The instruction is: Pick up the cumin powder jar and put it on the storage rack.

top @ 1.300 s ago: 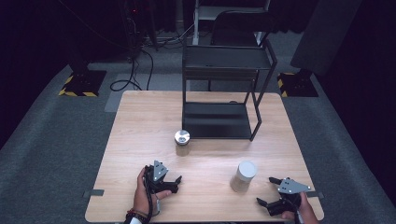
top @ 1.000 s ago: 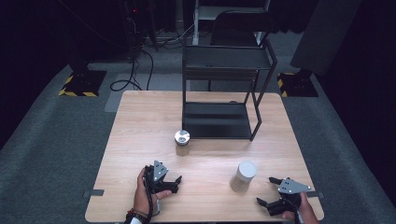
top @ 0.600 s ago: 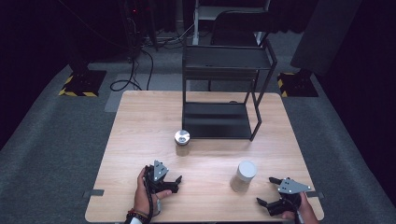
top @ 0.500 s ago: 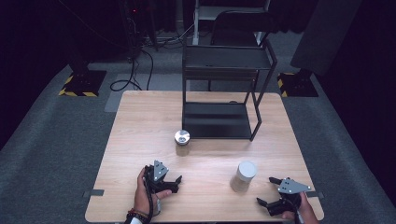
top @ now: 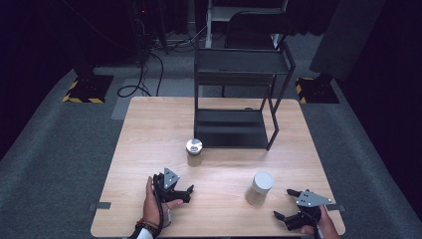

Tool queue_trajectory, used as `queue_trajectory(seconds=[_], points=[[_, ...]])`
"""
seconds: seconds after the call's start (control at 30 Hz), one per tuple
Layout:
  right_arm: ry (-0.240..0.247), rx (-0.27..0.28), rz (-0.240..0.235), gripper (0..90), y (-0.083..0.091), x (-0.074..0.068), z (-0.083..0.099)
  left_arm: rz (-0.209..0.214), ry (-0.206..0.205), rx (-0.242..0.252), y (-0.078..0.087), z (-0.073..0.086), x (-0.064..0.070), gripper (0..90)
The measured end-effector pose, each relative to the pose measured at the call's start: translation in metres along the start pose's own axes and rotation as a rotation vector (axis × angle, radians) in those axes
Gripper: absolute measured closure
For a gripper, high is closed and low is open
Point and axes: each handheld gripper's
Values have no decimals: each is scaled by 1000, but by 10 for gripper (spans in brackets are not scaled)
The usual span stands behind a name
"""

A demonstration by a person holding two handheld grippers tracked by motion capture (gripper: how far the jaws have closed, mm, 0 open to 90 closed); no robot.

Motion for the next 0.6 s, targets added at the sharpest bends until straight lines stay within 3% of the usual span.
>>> queue_trajectory(seconds=[0.17, 0.6], points=[[0, 0, 0, 0, 0, 0, 0, 0, 5, 12, -2, -5, 0, 13], [-1, 0, 0, 0, 0, 0, 0, -6, -26, 64, -9, -37, -4, 13]])
Point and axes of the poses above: each handheld gripper's, and its own axes: y roughly backward along the jaws, z roughly out of its underside, x roughly to its right, and after that the axes turned 13 degrees about -z, right-handed
